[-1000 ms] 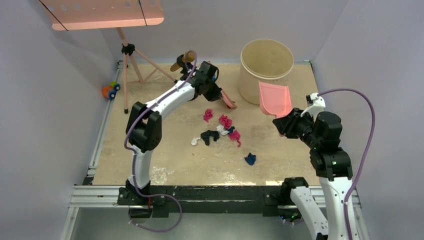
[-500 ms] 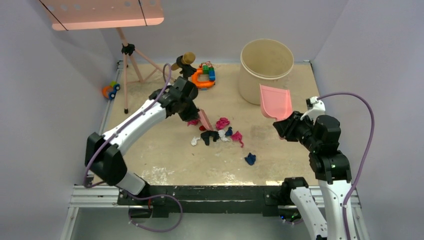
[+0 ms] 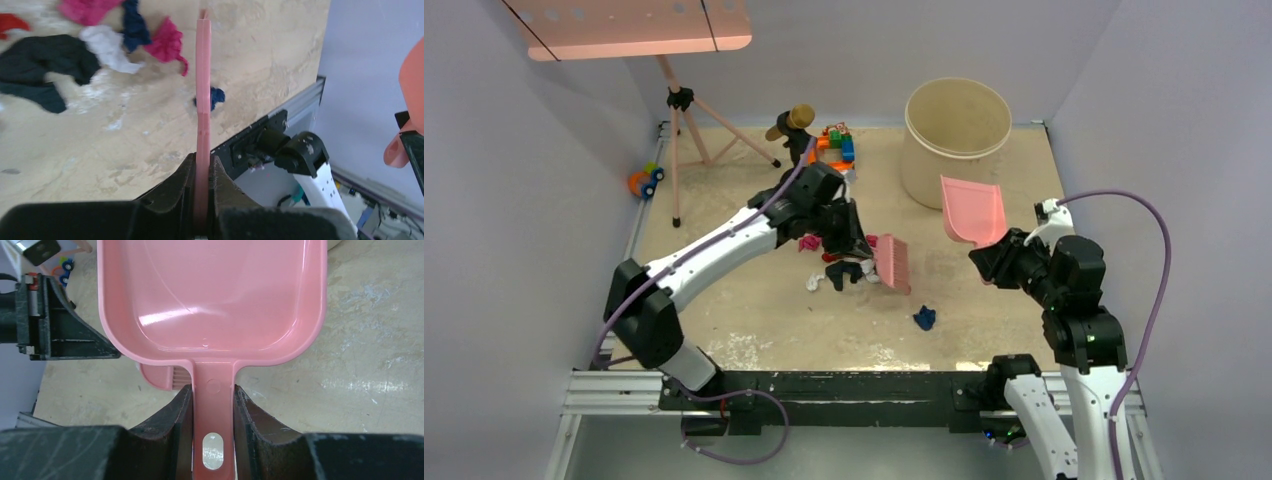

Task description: Sweep away the paper scraps from the table

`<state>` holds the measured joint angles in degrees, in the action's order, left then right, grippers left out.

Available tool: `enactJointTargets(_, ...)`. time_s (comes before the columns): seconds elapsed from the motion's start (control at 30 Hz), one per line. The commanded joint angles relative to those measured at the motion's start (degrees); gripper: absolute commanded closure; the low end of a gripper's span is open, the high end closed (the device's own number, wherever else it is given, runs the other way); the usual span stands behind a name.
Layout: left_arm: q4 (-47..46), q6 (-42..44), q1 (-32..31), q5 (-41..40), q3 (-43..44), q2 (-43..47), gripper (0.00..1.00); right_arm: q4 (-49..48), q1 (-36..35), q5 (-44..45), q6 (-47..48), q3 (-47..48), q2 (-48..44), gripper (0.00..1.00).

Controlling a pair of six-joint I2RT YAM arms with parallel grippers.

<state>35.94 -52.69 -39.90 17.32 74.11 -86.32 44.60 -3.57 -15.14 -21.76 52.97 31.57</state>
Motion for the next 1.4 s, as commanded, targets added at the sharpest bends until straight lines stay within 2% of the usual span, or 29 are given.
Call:
enactJointTargets(0.0, 1.7, 7.1, -5.3, 8.6, 10.1, -7.8, 1.00, -0.6, -0.1, -2.6, 1.3, -0.2, -0.9, 1.00)
enactJointTargets(0.2, 3.4, 10.0, -9.0, 14.3, 14.7, -15.1, 1.00, -0.9, -0.1, -3.2, 1.5, -0.4, -0.2, 1.00)
enactJointTargets(0.4, 5.9, 11.3, -10.5, 12.2, 15.3, -19.1, 1.00, -2.0, 0.0, -4.2, 1.5, -1.2, 0.4, 1.00)
enactJointTargets(0.5, 10.5, 13.9, -10.5, 4.2, 16.8, -20.3, 1.00, -2.0, -0.1, -4.3, 1.4, -1.2, 0.8, 1.00)
enactJointTargets(0.63, 22.5, 18.6, -10.5, -10.1, 22.4, -21.0, 1.00, -1.8, -0.1, -4.5, 1.6, -1.2, 0.8, 1.00)
enactJointTargets(0.87, 33.9, 22.1, -10.4, -23.4, 27.8, -16.3, 1.00, -1.9, -0.1, -4.4, 1.5, -1.3, 1.0, 1.00)
enactJointTargets(0.97, 37.7, 22.1, -10.3, -26.8, 29.4, -13.6, 1.00, -1.9, -0.1, -4.3, 1.5, -1.3, 0.9, 1.00)
enactJointTargets(1.07, 36.9, 22.7, -10.3, -25.1, 29.1, -10.4, 1.00, -2.0, -0.1, -4.0, 1.3, -1.4, 0.7, 1.00)
enactJointTargets(1.2, 29.5, 23.2, -10.0, -18.3, 26.6, -6.7, 1.00, -1.9, -0.1, -3.8, 1.3, -1.4, 0.9, 1.00)
enactJointTargets(1.37, 20.7, 20.5, -8.8, -15.6, 26.0, -7.4, 1.00, -1.4, -0.1, -3.8, 1.3, -1.4, 0.9, 1.00)
